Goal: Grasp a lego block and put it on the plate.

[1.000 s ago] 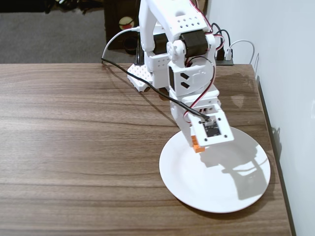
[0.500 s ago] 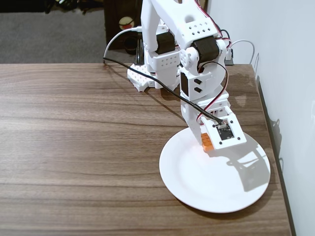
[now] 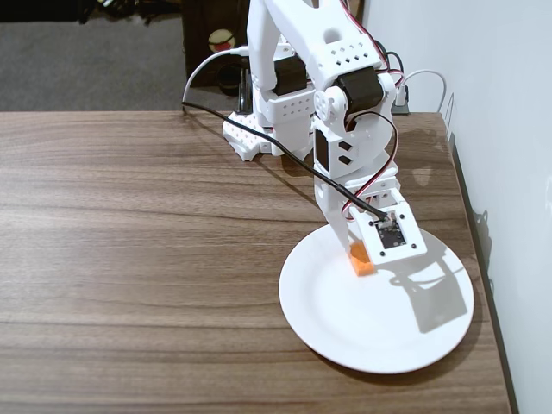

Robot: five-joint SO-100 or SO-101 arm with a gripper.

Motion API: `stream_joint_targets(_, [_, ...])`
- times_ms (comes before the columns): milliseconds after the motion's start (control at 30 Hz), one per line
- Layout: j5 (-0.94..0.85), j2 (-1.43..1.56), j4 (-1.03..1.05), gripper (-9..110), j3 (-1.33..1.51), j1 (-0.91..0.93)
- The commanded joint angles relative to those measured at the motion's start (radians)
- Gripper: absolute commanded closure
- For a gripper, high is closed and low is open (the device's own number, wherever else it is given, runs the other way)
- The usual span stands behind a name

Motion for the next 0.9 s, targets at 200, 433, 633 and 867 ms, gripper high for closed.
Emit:
stream_joint_targets(200, [0.023,0.067,0.009,83,-0.018,0.015])
stream_joint_targets(433, [0.078,0.178,0.086,83,-0.046,0.071])
stream_joint_targets(633, [0.195,0.319,0.164,94,-0.037,0.132])
stream_joint_targets(867, [0.321,0.525,0.241,101,0.037,0.245])
